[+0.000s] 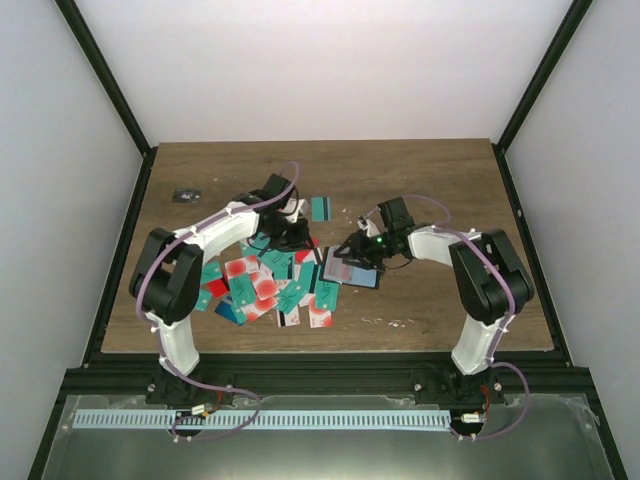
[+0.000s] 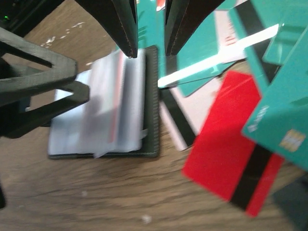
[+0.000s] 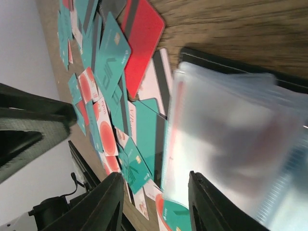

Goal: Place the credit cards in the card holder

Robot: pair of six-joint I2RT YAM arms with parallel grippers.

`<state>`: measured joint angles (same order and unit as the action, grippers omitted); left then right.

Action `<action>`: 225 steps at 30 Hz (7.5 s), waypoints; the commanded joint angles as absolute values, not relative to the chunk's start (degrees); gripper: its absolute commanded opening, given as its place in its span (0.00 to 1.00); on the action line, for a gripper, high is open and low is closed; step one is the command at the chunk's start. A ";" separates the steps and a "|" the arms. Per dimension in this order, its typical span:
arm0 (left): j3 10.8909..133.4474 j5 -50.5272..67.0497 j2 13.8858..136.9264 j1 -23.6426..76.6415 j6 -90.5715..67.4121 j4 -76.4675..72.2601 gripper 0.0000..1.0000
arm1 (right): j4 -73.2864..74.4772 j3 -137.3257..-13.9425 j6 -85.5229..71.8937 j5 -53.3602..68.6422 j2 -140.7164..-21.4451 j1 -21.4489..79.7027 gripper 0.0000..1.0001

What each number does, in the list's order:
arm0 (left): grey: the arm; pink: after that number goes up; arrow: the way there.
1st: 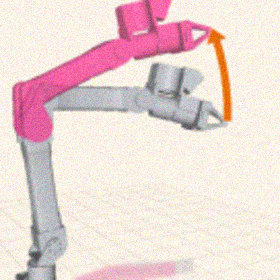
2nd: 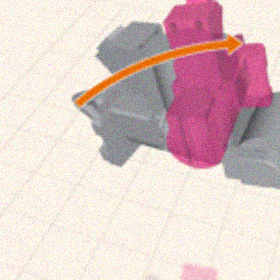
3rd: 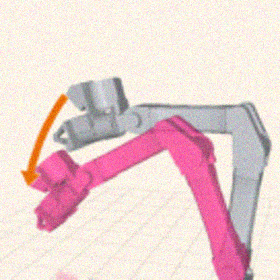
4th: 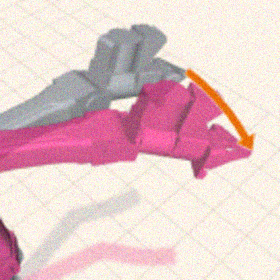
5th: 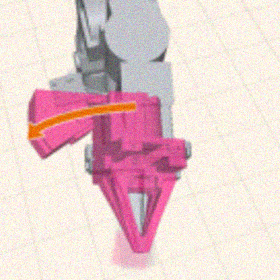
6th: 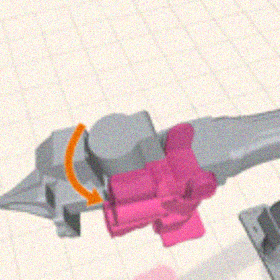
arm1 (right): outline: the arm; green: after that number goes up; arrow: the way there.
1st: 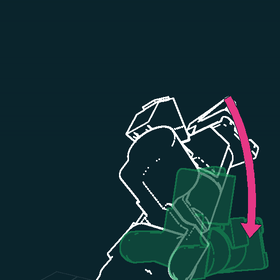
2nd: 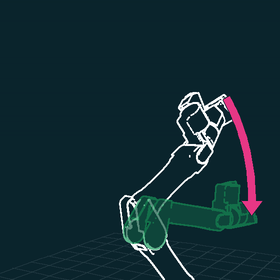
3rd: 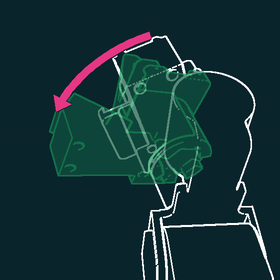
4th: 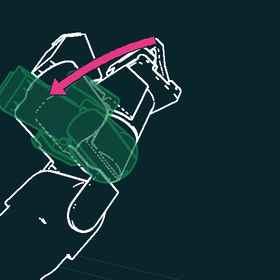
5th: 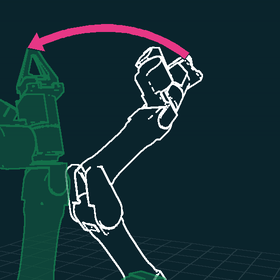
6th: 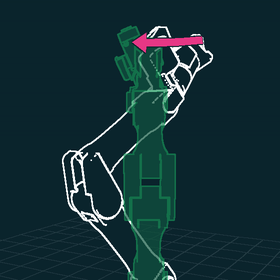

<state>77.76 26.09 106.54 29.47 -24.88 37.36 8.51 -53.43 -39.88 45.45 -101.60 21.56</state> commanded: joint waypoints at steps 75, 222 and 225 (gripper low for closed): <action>46.88 10.67 95.24 20.51 -22.31 34.52 0.04 | 1.06 -73.69 -49.97 45.02 -123.39 44.41 0.50; 65.51 56.01 89.41 27.52 -46.69 -15.11 0.53 | -4.76 -54.08 -44.64 71.32 -77.61 10.38 0.01; 67.59 56.67 91.82 29.19 -47.05 -16.58 0.49 | -4.60 -54.54 -44.58 72.42 -77.26 10.38 0.01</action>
